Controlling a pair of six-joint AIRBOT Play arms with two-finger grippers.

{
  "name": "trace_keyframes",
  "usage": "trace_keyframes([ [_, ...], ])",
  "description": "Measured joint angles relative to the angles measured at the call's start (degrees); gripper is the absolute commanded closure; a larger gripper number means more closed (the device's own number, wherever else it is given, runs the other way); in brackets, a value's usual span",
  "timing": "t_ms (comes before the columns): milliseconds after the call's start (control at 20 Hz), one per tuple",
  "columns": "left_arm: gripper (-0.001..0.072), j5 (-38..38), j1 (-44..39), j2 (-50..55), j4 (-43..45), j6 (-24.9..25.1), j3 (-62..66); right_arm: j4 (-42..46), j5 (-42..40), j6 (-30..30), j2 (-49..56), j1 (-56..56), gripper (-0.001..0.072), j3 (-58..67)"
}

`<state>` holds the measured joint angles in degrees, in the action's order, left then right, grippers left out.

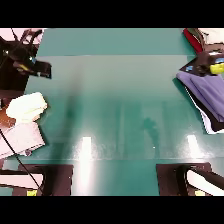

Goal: Fold the shirts.

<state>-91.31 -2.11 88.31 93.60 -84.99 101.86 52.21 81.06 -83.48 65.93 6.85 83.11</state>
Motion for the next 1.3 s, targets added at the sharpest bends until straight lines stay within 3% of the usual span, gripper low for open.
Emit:
trace_keyframes([
  [500, 0.0077, 7.3, 8.9, 0.0, 9.4, -3.4, -18.7, 7.8, -5.6, -1.1, 6.7, -25.8, 0.0695, 0.0],
  [550, 0.0154, 8.3, 9.2, 0.0, 9.5, -3.5, -19.6, 7.8, -5.9, -1.4, 7.9, -27.3, 0.0695, 0.0],
  [600, 0.0419, 9.3, 9.4, 0.0, 9.6, -3.6, -20.3, 7.8, -5.9, -1.6, 8.7, -28.5, 0.0694, 0.0],
  [650, 0.0622, 9.9, 9.6, 0.0, 9.5, -3.6, -20.8, 7.7, -6.3, -1.9, 9.4, -29.6, 0.0694, 0.0],
  [700, 0.0681, 10.6, 9.7, 0.0, 9.5, -3.6, -21.2, 7.6, -6.8, -2.1, 9.8, -30.4, 0.0694, 0.0],
  [1050, 0.0682, 13.6, 8.1, -4.2, 3.7, -1.0, -18.5, 7.5, -12.8, -2.9, 5.8, -30.3, 0.0695, 0.0],
  [1300, 0.0682, 15.9, 0.1, -14.6, -9.3, 7.4, -4.8, 7.5, -19.5, -3.0, -2.3, -23.5, 0.0694, 0.0],
])
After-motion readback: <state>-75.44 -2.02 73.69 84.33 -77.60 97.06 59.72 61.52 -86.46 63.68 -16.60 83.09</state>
